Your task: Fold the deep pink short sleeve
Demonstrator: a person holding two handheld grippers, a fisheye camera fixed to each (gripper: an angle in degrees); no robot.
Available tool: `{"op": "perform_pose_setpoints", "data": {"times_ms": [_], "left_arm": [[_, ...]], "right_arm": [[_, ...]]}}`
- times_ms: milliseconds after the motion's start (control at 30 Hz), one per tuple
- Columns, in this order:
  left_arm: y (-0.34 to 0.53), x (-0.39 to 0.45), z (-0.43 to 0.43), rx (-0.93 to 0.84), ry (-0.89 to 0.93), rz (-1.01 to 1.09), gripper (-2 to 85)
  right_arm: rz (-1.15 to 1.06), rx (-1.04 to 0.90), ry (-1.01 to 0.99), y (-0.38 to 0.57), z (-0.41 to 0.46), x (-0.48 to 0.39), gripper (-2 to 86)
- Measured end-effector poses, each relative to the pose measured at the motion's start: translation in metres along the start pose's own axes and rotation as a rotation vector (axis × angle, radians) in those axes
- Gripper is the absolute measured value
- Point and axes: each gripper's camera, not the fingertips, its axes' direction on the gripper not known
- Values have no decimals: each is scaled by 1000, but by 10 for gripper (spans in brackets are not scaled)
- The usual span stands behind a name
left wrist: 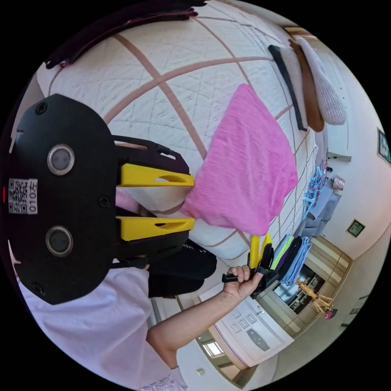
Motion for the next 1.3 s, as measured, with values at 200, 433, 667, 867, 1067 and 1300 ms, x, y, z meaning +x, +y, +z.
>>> {"op": "perform_pose_setpoints", "data": {"times_ms": [200, 433, 667, 867, 1067, 1300], "left_arm": [[-25, -48, -36, 63, 225, -132, 114], [-52, -89, -76, 124, 371, -233, 119], [-70, -114, -104, 151, 439, -276, 123], [-86, -126, -123, 164, 475, -316, 128], [-120, -113, -124, 113, 461, -271, 110], [-144, -95, -111, 18, 477, -236, 133]], "right_arm": [[24, -63, -94, -3, 1, 10, 128], [44, -40, -219, -16, -2, 17, 119], [-18, -98, -213, -26, 13, -8, 73], [-120, -98, -184, -10, -20, -46, 53], [-85, 96, -131, 43, -83, -44, 51], [-30, 71, -178, 71, -87, -17, 53]]}}
